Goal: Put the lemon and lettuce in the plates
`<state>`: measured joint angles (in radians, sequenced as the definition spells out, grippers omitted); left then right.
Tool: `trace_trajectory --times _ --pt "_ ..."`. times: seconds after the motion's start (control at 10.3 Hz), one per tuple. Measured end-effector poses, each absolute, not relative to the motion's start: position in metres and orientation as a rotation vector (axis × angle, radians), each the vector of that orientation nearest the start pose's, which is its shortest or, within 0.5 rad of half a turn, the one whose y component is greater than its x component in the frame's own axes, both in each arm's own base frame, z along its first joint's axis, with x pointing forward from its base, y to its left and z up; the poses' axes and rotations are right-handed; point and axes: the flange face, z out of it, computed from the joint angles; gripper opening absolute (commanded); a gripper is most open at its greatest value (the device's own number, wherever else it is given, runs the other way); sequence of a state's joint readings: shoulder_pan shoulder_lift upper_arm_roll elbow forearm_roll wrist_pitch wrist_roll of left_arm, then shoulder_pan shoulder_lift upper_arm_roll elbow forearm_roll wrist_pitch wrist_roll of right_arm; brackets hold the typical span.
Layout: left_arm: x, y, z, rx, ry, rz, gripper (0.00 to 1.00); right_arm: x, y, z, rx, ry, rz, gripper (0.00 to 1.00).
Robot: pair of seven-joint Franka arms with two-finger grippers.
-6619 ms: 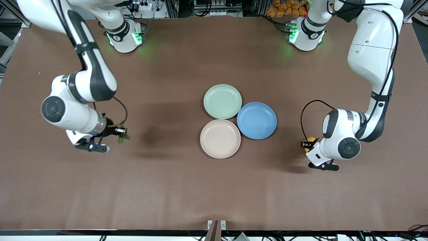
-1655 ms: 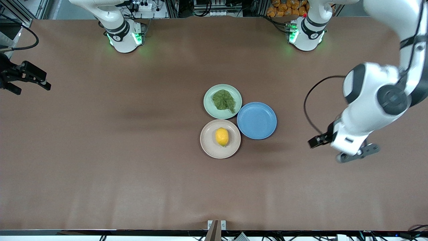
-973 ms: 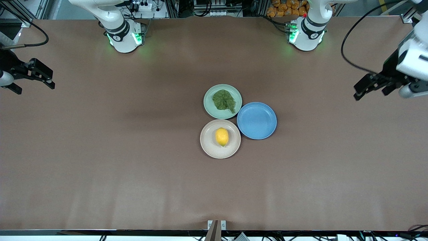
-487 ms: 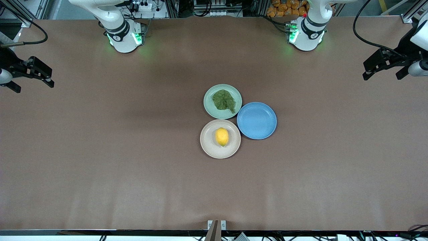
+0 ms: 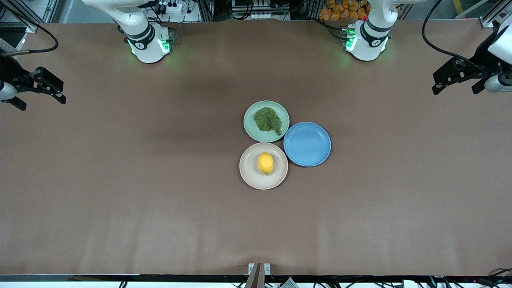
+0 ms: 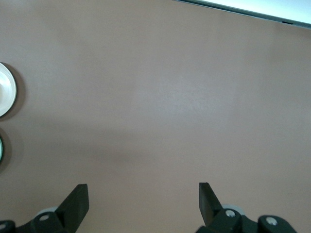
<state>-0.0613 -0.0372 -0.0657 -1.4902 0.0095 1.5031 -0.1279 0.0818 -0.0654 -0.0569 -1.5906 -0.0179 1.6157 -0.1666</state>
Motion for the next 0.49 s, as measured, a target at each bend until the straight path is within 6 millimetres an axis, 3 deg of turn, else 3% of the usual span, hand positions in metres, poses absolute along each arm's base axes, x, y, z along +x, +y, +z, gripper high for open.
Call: trace_trajectory --times 0.49 --pt "0.5307 -0.0701 0.6777 -3.137 0.004 -0.082 1.0 0.5355 0.0067 0.6541 -3.145 -0.291 -0.105 1.0"
